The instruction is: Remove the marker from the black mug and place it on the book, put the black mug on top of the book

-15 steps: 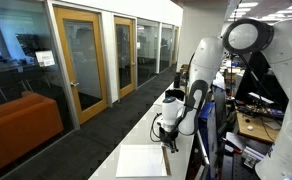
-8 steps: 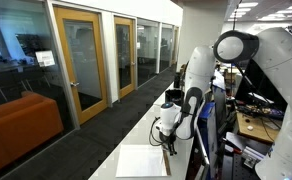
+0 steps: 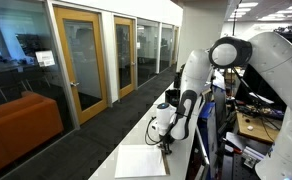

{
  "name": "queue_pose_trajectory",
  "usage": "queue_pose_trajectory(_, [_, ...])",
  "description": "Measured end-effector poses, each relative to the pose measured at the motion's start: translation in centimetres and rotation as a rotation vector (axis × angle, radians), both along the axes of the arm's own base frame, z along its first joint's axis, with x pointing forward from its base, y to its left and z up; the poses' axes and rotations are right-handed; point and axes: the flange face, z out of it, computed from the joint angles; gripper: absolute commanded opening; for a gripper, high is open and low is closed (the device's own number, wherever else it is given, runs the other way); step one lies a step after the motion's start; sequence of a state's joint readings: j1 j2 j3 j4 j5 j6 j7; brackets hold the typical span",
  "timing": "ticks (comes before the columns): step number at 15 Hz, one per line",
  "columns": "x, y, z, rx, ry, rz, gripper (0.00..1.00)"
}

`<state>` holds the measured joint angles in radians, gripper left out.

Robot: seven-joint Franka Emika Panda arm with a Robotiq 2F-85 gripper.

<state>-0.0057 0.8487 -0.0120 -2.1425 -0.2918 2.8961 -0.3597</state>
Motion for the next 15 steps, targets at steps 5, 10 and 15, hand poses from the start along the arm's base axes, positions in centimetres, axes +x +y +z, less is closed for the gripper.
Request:
queue_pose_trajectory(5, [0.1,0.0,-0.5,-0.003,0.001,0.002,0.86])
queue_pose_trajectory(10, [1.2,0.7,0.4,-0.004,-0.027,0.012,1.0])
queue_pose_trajectory(15, [3.7,2.4,5.6,-0.009,-0.105,0.007,1.0])
